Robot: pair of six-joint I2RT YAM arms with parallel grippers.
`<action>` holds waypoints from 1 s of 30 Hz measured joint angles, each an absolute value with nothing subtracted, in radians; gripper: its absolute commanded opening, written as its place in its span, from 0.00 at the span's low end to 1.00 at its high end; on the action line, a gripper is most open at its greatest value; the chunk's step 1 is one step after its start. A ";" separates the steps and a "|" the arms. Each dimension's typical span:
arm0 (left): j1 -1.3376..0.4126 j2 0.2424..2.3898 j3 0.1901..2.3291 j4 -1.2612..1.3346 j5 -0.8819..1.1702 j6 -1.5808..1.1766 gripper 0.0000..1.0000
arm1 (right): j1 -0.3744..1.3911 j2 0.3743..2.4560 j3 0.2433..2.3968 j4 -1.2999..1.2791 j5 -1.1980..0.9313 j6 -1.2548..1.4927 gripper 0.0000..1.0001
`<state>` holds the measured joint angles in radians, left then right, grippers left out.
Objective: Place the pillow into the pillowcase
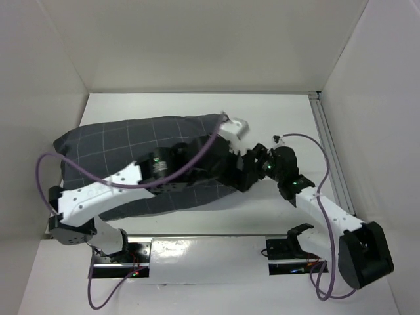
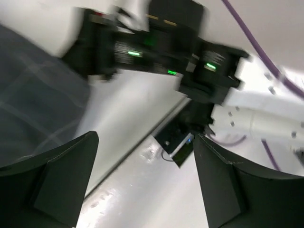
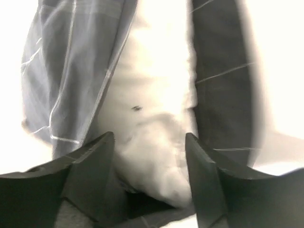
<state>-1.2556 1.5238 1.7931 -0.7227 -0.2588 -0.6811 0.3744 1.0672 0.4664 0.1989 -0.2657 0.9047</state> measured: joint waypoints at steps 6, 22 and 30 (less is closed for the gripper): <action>-1.001 1.320 1.728 -0.802 -0.316 -0.714 0.93 | 0.206 0.966 0.498 -0.052 -0.249 0.779 0.83; -0.418 1.067 1.417 -1.043 -0.371 -0.765 0.91 | 0.385 1.478 1.030 -0.088 -0.326 0.550 0.99; -0.270 1.140 1.276 -1.023 -0.242 -0.718 0.88 | 0.485 1.679 1.161 -0.083 -0.294 0.540 0.00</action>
